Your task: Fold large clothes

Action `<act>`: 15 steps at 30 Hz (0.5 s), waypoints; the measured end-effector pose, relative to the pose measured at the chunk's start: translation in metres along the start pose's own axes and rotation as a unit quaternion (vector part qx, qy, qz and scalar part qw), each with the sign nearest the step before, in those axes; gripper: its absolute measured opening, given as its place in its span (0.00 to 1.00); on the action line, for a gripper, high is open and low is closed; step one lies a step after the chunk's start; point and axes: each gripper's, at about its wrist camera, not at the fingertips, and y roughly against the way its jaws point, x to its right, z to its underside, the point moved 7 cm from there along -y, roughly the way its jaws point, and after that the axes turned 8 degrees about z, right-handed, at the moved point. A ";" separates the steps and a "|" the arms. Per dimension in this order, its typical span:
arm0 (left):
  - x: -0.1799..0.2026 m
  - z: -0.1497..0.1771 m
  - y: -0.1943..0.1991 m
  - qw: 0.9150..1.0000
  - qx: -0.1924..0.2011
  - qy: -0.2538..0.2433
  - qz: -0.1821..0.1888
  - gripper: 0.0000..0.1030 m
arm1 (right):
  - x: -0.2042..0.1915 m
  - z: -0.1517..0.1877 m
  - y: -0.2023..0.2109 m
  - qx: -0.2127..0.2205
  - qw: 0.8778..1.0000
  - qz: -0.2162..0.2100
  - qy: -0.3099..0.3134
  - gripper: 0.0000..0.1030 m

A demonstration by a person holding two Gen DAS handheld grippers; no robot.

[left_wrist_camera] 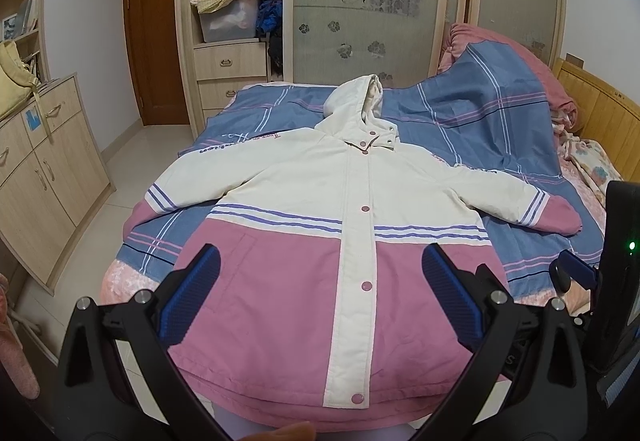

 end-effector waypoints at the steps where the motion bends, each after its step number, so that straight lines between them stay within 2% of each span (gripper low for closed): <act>1: 0.000 -0.001 -0.001 1.000 -0.001 0.000 0.000 0.98 | 0.000 0.001 0.000 0.000 1.000 0.000 0.000 0.99; 15: 0.002 0.000 -0.007 1.000 -0.012 -0.004 -0.001 0.98 | 0.001 0.004 -0.011 -0.012 1.000 -0.002 0.001 0.99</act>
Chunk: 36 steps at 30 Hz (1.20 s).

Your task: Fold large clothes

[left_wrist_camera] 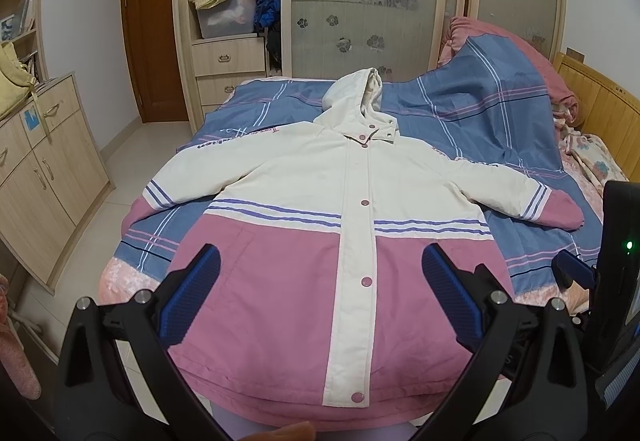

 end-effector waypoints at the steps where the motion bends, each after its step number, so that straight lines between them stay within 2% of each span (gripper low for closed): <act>1: 0.000 0.000 -0.002 1.000 -0.002 0.000 0.001 0.98 | 0.000 0.001 -0.002 -0.001 1.000 0.000 0.000 0.99; 5: 0.000 0.006 -0.020 0.999 -0.022 0.016 0.023 0.98 | 0.013 0.000 -0.014 0.002 1.000 -0.004 -0.020 0.99; 8: -0.006 0.018 -0.050 0.995 -0.066 0.050 0.047 0.98 | 0.051 -0.001 -0.036 0.001 0.997 0.015 -0.071 0.99; 12: -0.001 0.039 -0.088 0.987 -0.119 0.072 0.076 0.98 | 0.119 0.004 -0.084 -0.039 0.985 -0.025 -0.167 0.99; 14: 0.007 0.047 -0.107 0.982 -0.141 0.078 0.095 0.88 | 0.169 0.009 -0.115 -0.062 0.966 -0.048 -0.245 0.99; 15: 0.011 0.051 -0.116 0.980 -0.152 0.080 0.103 0.85 | 0.198 0.012 -0.133 -0.069 0.952 -0.066 -0.289 0.98; 16: 0.016 0.053 -0.123 0.978 -0.159 0.080 0.107 0.81 | 0.220 0.013 -0.146 -0.072 0.942 -0.076 -0.320 0.90; 17: 0.020 0.055 -0.131 0.977 -0.166 0.079 0.110 0.81 | 0.244 0.015 -0.159 -0.072 0.931 -0.077 -0.350 0.84; 19: 0.031 0.058 -0.146 0.976 -0.179 0.064 0.107 0.81 | 0.291 0.012 -0.185 -0.064 0.913 -0.071 -0.396 0.84; 21: 0.042 0.060 -0.158 0.976 -0.190 0.044 0.099 0.82 | 0.329 0.007 -0.217 -0.074 0.902 -0.070 -0.419 0.84; 25: 0.065 0.063 -0.176 0.971 -0.210 0.023 0.109 0.82 | 0.380 0.006 -0.280 -0.115 0.875 -0.083 -0.463 0.84; 27: 0.071 0.064 -0.182 0.970 -0.213 0.017 0.117 0.83 | 0.400 0.008 -0.310 -0.117 0.855 -0.102 -0.495 0.84; 28: 0.073 0.064 -0.184 0.970 -0.213 0.013 0.117 0.86 | 0.407 0.008 -0.323 -0.121 0.850 -0.111 -0.500 0.80; 29: 0.074 0.063 -0.187 0.970 -0.213 0.010 0.115 0.88 | 0.413 0.010 -0.336 -0.130 0.848 -0.108 -0.502 0.68; 30: 0.073 0.063 -0.188 0.971 -0.213 0.008 0.113 0.88 | 0.419 0.011 -0.348 -0.135 0.846 -0.102 -0.506 0.61; 31: 0.071 0.063 -0.190 0.971 -0.213 0.008 0.108 0.88 | 0.425 0.010 -0.357 -0.136 0.845 -0.100 -0.508 0.47; 32: 0.068 0.063 -0.191 0.971 -0.213 0.009 0.103 0.88 | 0.429 0.008 -0.365 -0.141 0.845 -0.095 -0.506 0.26; 33: 0.065 0.063 -0.193 0.972 -0.213 0.011 0.099 0.88 | 0.428 0.006 -0.367 -0.140 0.845 -0.093 -0.508 0.20; 34: 0.061 0.063 -0.193 0.972 -0.213 0.013 0.096 0.88 | 0.431 -0.002 -0.363 -0.121 0.838 -0.103 -0.521 0.13; 35: 0.056 0.062 -0.194 0.973 -0.212 0.017 0.091 0.88 | 0.429 -0.013 -0.352 -0.093 0.837 -0.111 -0.527 0.11; 36: 0.050 0.062 -0.196 0.973 -0.212 0.023 0.086 0.88 | 0.426 -0.027 -0.340 -0.065 0.844 -0.116 -0.520 0.10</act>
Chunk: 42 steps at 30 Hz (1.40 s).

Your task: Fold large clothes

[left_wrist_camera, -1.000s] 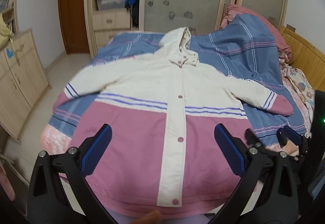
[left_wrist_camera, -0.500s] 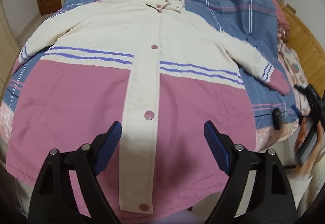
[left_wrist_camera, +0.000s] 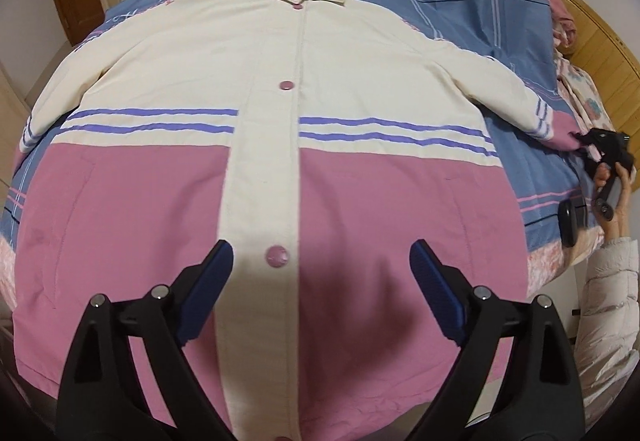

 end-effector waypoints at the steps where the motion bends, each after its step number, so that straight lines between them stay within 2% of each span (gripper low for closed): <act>1: -0.006 -0.002 0.000 1.000 0.002 0.009 -0.004 0.88 | -0.026 0.003 0.015 0.022 0.999 -0.020 0.031 0.10; 2: -0.012 -0.004 0.000 1.000 0.004 0.018 -0.006 0.88 | -0.054 0.010 0.028 0.032 0.997 -0.043 0.061 0.09; 3: -0.018 -0.006 -0.001 1.000 0.007 0.028 -0.007 0.89 | -0.090 0.028 0.042 0.025 0.992 -0.084 0.094 0.09; 5: -0.029 -0.010 -0.001 0.999 0.011 0.047 -0.008 0.89 | -0.152 0.069 0.059 -0.014 0.975 -0.156 0.155 0.09; 7: -0.036 -0.012 0.001 0.998 0.017 0.059 -0.008 0.89 | -0.212 0.129 0.077 -0.053 0.947 -0.207 0.240 0.09; 9: -0.042 -0.013 0.005 0.998 0.022 0.066 -0.008 0.89 | -0.253 0.194 0.091 -0.092 0.910 -0.243 0.322 0.12; 12: -0.051 -0.014 0.012 0.997 0.030 0.072 -0.011 0.89 | -0.288 0.293 0.096 -0.176 0.848 -0.273 0.419 0.29; 13: -0.056 -0.015 0.016 0.997 0.034 0.075 -0.012 0.90 | -0.291 0.311 0.096 -0.193 0.836 -0.277 0.432 0.44; 14: -0.060 -0.015 0.019 0.996 0.039 0.079 -0.013 0.90 | -0.291 0.326 0.096 -0.208 0.828 -0.282 0.439 0.54; 15: -0.063 -0.016 0.021 0.996 0.042 0.082 -0.013 0.91 | -0.288 0.335 0.097 -0.217 0.826 -0.286 0.435 0.75; 16: -0.068 -0.018 0.024 0.995 0.048 0.086 -0.010 0.91 | -0.283 0.336 0.098 -0.217 0.831 -0.288 0.423 0.83; 19: -0.076 -0.024 0.026 0.993 0.056 0.100 0.015 0.92 | -0.259 0.326 0.092 -0.211 0.851 -0.273 0.396 0.83; 21: -0.076 -0.032 0.024 0.990 0.055 0.117 0.055 0.92 | -0.236 0.316 0.092 -0.194 0.871 -0.233 0.388 0.83; 23: -0.072 -0.046 0.018 0.982 0.057 0.139 0.115 0.92 | -0.213 0.314 0.090 -0.177 0.885 -0.190 0.387 0.83; 25: -0.064 -0.065 0.008 0.970 0.057 0.164 0.169 0.92 | -0.183 0.312 0.090 -0.165 0.896 -0.156 0.382 0.83; 26: -0.058 -0.074 -0.001 0.966 0.053 0.170 0.190 0.92 | -0.170 0.313 0.089 -0.162 0.899 -0.147 0.378 0.83; 27: -0.052 -0.080 -0.010 0.964 0.046 0.170 0.199 0.90 | -0.158 0.313 0.090 -0.159 0.904 -0.137 0.372 0.83; 28: -0.045 -0.087 -0.024 0.963 0.030 0.170 0.207 0.76 | -0.148 0.319 0.084 -0.158 0.907 -0.130 0.369 0.83; 29: -0.039 -0.090 -0.038 0.961 0.012 0.174 0.213 0.58 | -0.139 0.321 0.082 -0.157 0.909 -0.124 0.365 0.83; 30: -0.037 -0.092 -0.050 0.962 0.001 0.179 0.209 0.55 | -0.129 0.323 0.083 -0.156 0.912 -0.118 0.361 0.83; 33: -0.030 -0.093 -0.081 0.960 -0.022 0.188 0.207 0.33 | -0.109 0.321 0.080 -0.161 0.916 -0.108 0.352 0.83; 35: -0.025 -0.092 -0.094 0.956 -0.038 0.194 0.218 0.29 | -0.097 0.323 0.079 -0.161 0.918 -0.099 0.347 0.83; 36: -0.023 -0.095 -0.096 0.958 -0.032 0.188 0.214 0.27 | -0.095 0.323 0.075 -0.159 0.919 -0.094 0.349 0.83; 39: -0.028 -0.117 -0.091 0.968 0.004 0.176 0.180 0.25 | -0.096 0.325 0.067 -0.153 0.919 -0.076 0.355 0.83; 41: -0.043 -0.139 -0.075 0.971 0.049 0.174 0.159 0.24 | -0.096 0.327 0.065 -0.160 0.920 -0.084 0.348 0.83; 42: -0.057 -0.155 -0.063 0.973 0.091 0.170 0.125 0.22 | -0.097 0.327 0.065 -0.162 0.920 -0.089 0.345 0.83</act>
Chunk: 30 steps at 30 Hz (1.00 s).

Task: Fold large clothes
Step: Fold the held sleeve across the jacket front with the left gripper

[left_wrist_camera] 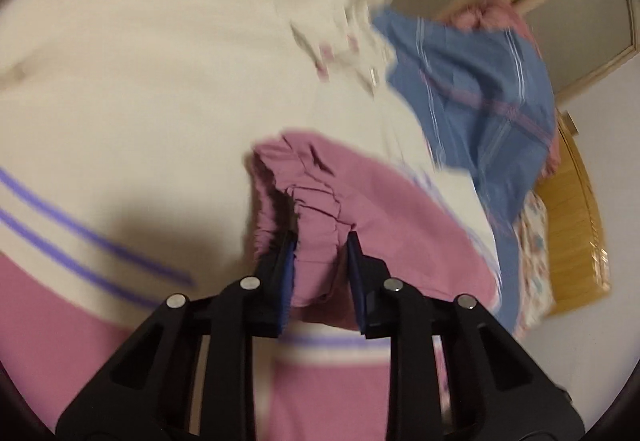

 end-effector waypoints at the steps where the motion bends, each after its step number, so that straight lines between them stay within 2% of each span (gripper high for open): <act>1: -0.008 -0.017 0.009 0.999 0.033 -0.005 -0.026 0.15 | 0.000 -0.001 0.001 0.003 1.000 -0.002 0.000 0.83; 3: -0.029 -0.043 0.024 0.994 0.075 0.007 -0.076 0.13 | 0.000 -0.004 0.005 0.015 1.000 0.005 0.003 0.83; 4: -0.044 -0.054 0.032 0.989 0.094 0.014 -0.113 0.09 | 0.001 -0.005 0.005 0.020 1.000 0.009 0.005 0.83; 5: -0.056 -0.061 0.037 0.985 0.100 0.015 -0.139 0.09 | 0.002 -0.007 0.005 0.024 1.000 0.011 0.008 0.83; 10: -0.091 -0.064 0.055 0.982 0.108 0.035 -0.150 0.09 | -0.009 -0.032 -0.009 0.032 0.999 -0.012 -0.004 0.83; 11: -0.097 -0.061 0.060 0.982 0.109 0.039 -0.150 0.09 | -0.012 -0.041 -0.014 0.047 0.999 0.019 0.008 0.83; 12: -0.100 -0.060 0.060 0.982 0.107 0.043 -0.147 0.09 | -0.016 -0.050 -0.020 0.066 0.994 0.073 0.039 0.83; 13: -0.104 -0.056 0.061 0.983 0.103 0.043 -0.145 0.09 | -0.021 -0.061 -0.031 0.086 0.981 0.145 0.091 0.83; 15: -0.098 -0.050 0.060 0.985 0.096 0.031 -0.142 0.09 | -0.024 -0.076 -0.056 0.090 0.950 0.251 0.163 0.83; 16: -0.090 -0.049 0.062 0.986 0.098 0.021 -0.136 0.09 | -0.024 -0.084 -0.072 0.086 0.934 0.293 0.185 0.83; 17: -0.082 -0.047 0.062 0.987 0.099 0.008 -0.129 0.11 | -0.023 -0.090 -0.082 0.083 0.930 0.305 0.189 0.83; 21: -0.044 -0.037 0.046 0.990 0.067 -0.055 -0.112 0.14 | -0.007 -0.109 -0.105 0.062 0.939 0.308 0.140 0.82; 23: -0.040 -0.031 0.022 0.987 0.033 -0.076 -0.136 0.15 | 0.013 -0.116 -0.101 0.067 0.937 0.330 0.091 0.82; 24: -0.043 -0.029 0.011 0.985 0.018 -0.082 -0.153 0.15 | 0.021 -0.118 -0.099 0.064 0.941 0.326 0.067 0.82; 26: -0.058 -0.026 -0.011 0.982 -0.004 -0.069 -0.175 0.03 | 0.042 -0.118 -0.097 0.054 0.950 0.306 0.020 0.83; 28: -0.070 -0.025 -0.023 0.984 -0.012 -0.051 -0.173 0.03 | 0.055 -0.115 -0.098 0.039 0.958 0.283 0.004 0.83; 30: -0.069 -0.028 -0.025 0.981 -0.005 -0.064 -0.181 0.03 | 0.054 -0.111 -0.097 0.029 0.962 0.270 0.001 0.83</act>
